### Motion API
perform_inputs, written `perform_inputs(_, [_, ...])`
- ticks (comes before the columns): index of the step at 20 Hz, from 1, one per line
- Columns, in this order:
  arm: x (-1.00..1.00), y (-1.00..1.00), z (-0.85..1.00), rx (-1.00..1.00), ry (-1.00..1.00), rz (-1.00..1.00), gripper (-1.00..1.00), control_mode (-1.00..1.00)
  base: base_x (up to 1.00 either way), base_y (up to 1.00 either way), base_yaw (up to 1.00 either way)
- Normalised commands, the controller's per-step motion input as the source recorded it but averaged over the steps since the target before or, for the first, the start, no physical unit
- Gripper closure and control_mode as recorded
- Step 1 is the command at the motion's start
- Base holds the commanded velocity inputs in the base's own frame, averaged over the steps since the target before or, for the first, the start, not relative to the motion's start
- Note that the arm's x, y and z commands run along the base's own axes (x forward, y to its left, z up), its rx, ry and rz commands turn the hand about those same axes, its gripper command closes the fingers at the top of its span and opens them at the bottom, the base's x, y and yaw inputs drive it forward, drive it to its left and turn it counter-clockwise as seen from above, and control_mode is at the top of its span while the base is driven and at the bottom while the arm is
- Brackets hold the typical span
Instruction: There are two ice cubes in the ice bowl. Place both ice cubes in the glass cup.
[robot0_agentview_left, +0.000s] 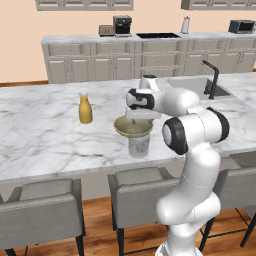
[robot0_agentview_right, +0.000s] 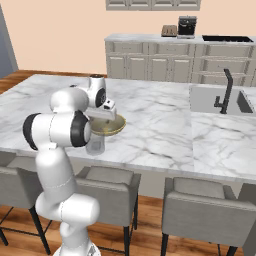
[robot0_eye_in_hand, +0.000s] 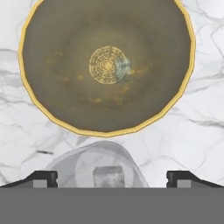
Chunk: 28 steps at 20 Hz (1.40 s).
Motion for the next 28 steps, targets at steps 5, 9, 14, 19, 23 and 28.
perform_inputs(5, [0.4, -0.06, 0.0, 0.0, 0.01, 0.0, -1.0, -1.0, 0.0, 0.0, 0.0])
perform_inputs(9, [0.36, -0.28, 0.0, 0.01, 0.01, 0.0, -1.0, -1.0, 0.0, 0.0, 0.0])
perform_inputs(14, [0.33, -0.09, 0.0, 0.0, 0.01, 0.0, -1.0, -1.0, 0.0, 0.0, 0.0])
perform_inputs(19, [0.24, 0.0, 0.0, 0.0, 0.02, 0.0, -1.0, -1.0, 0.0, 0.0, 0.0])
perform_inputs(23, [0.42, 0.0, -0.08, 0.0, 0.07, 0.0, -1.0, -1.0, 0.0, 0.0, 0.0])
perform_inputs(28, [0.44, 0.0, -0.34, -0.02, 0.23, 0.0, -1.0, -1.0, 0.0, 0.0, 0.0])
